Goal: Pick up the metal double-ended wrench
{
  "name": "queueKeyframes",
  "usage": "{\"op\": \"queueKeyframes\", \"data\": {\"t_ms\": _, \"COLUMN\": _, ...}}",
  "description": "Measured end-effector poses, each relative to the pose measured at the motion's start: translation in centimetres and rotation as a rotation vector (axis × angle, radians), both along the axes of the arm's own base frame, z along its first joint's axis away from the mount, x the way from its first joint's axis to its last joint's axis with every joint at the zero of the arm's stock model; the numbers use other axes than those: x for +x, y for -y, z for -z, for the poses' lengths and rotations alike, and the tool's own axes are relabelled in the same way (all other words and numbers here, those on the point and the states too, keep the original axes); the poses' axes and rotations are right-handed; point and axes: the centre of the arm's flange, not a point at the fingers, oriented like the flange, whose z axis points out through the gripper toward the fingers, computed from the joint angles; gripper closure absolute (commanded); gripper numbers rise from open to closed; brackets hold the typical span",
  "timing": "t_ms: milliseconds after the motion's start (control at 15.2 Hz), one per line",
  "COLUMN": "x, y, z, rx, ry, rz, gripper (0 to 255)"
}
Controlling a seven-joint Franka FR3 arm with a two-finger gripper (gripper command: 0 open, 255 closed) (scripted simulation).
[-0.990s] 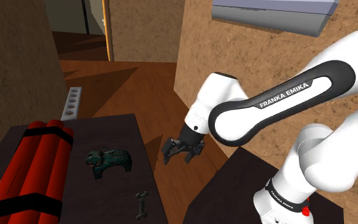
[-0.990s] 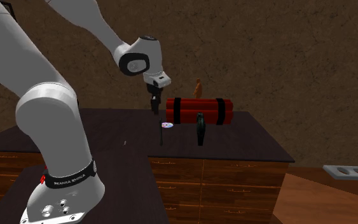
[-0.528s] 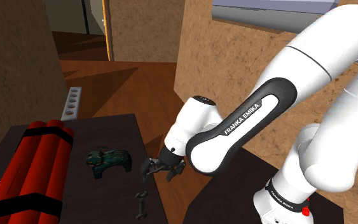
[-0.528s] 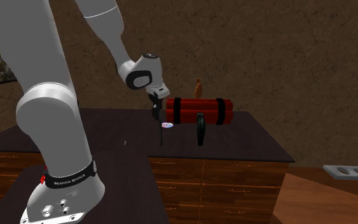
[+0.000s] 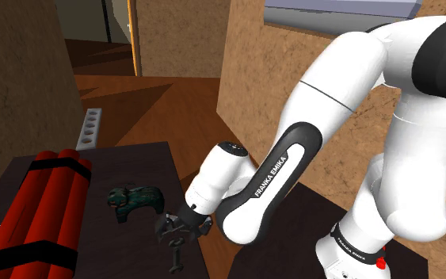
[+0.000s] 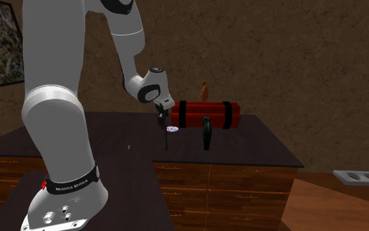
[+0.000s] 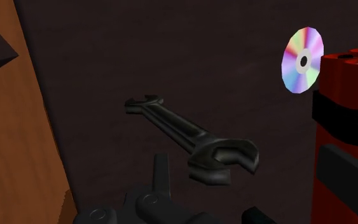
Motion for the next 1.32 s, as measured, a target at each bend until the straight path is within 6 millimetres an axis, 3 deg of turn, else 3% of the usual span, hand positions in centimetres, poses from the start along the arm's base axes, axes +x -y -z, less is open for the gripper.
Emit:
{"op": "queueKeyframes", "data": {"t_ms": 330, "x": 0.0, "y": -0.1, "z": 2.7, "rx": 0.000, "ry": 0.000, "rz": 0.001, "gripper": 0}}
{"op": "queueKeyframes", "data": {"t_ms": 396, "x": 0.0, "y": -0.1, "z": 2.8, "rx": 0.000, "ry": 0.000, "rz": 0.001, "gripper": 255}}
{"op": "queueKeyframes", "data": {"t_ms": 1056, "x": 0.1, "y": -0.2, "z": 2.9, "rx": 0.001, "ry": 0.002, "rz": 0.001, "gripper": 255}}
{"op": "queueKeyframes", "data": {"t_ms": 1320, "x": 0.2, "y": -0.2, "z": 1.4, "rx": 0.001, "ry": 0.001, "rz": 0.001, "gripper": 255}}
